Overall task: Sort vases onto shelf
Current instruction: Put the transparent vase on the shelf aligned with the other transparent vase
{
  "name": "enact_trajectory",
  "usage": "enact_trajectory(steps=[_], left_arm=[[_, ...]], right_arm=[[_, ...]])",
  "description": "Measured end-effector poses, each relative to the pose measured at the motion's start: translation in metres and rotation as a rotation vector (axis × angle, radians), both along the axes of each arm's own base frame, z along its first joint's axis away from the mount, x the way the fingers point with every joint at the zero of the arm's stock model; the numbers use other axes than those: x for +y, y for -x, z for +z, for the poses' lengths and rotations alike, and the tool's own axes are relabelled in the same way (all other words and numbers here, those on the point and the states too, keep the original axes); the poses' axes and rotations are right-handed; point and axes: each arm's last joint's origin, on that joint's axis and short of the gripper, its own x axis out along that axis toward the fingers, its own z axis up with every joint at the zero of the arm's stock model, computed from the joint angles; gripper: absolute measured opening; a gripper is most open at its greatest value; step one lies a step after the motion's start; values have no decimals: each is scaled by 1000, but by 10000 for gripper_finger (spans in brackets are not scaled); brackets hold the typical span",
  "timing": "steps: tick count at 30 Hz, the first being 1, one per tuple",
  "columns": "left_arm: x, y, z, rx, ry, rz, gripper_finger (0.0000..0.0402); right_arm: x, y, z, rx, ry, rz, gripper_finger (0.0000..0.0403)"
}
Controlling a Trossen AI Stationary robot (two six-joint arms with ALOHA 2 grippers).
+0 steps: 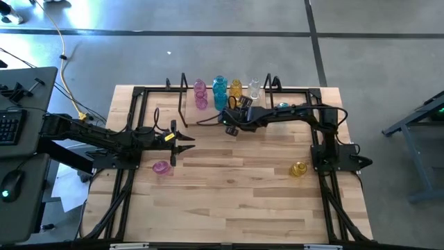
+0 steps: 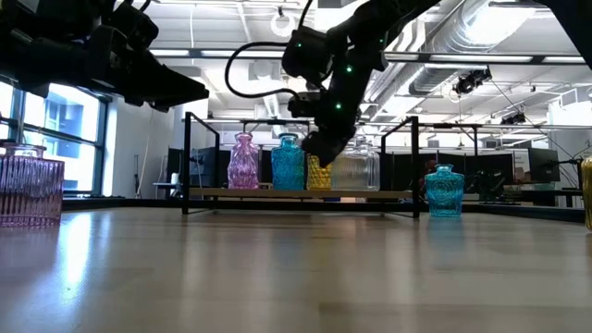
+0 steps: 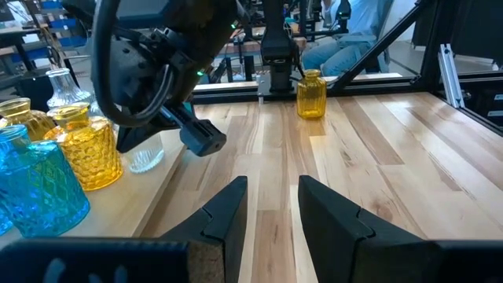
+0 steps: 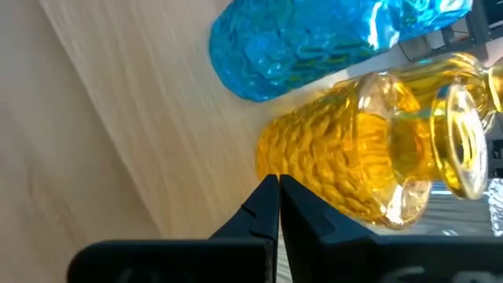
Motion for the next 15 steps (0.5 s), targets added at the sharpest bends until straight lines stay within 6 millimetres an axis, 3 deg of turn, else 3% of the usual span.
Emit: enact_trajectory(steps=[15], left_arm=[[0, 0, 0, 1, 1, 0, 103]], right_arm=[[0, 6, -2, 21, 20, -77, 2]])
